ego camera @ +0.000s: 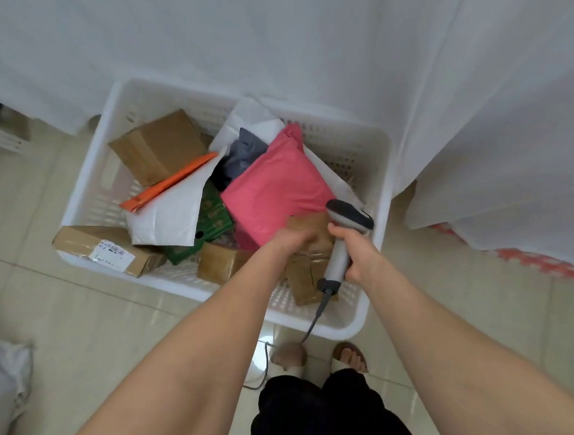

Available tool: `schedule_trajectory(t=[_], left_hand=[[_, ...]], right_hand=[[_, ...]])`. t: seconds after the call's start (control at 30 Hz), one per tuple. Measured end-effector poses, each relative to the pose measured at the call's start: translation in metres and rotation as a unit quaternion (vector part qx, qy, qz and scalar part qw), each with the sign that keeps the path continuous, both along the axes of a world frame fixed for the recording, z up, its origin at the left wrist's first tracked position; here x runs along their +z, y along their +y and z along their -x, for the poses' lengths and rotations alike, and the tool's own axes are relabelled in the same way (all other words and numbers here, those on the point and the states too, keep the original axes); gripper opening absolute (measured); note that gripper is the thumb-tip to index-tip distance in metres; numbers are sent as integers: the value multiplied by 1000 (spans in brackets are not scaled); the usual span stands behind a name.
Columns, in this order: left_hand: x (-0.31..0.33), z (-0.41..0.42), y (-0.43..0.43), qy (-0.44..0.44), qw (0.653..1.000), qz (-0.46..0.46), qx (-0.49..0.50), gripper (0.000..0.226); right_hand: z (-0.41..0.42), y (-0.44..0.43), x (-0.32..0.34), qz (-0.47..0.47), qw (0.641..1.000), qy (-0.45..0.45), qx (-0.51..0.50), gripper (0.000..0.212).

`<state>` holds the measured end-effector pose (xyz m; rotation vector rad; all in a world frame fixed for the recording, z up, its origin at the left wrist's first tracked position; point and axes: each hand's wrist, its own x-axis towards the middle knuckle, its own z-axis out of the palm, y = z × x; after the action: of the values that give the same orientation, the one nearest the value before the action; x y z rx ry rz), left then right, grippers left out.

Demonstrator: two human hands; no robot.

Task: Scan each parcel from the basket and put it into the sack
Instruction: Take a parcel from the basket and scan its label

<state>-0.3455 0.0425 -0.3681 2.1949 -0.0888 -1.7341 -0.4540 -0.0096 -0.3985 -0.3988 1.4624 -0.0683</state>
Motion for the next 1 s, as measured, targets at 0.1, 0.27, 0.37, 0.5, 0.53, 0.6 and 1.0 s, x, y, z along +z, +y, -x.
schedule_trajectory(t=[0.1, 0.27, 0.37, 0.5, 0.53, 0.6, 1.0], left_hand=[[21, -9, 10, 23, 993, 7, 118, 50], [55, -39, 17, 21, 969, 56, 240, 130], [133, -55, 10, 46, 959, 64, 274, 123], [264, -76, 15, 97, 942, 61, 315, 111], [287, -83, 16, 106, 941, 77, 311, 102], [331, -97, 20, 103, 946, 104, 288, 71], [504, -108, 67, 21, 898, 328, 292, 19]], right_hand=[[-4, 1, 32, 15, 1000, -1, -24, 33], [-18, 0, 111, 52, 998, -24, -41, 18], [-33, 0, 172, 81, 995, -32, -48, 26], [-51, -2, 258, 121, 991, -49, -26, 59], [-56, -2, 279, 132, 990, -57, -18, 66], [-66, -2, 320, 157, 985, -71, -4, 67], [-87, 15, 513, 161, 959, -231, 17, 49]])
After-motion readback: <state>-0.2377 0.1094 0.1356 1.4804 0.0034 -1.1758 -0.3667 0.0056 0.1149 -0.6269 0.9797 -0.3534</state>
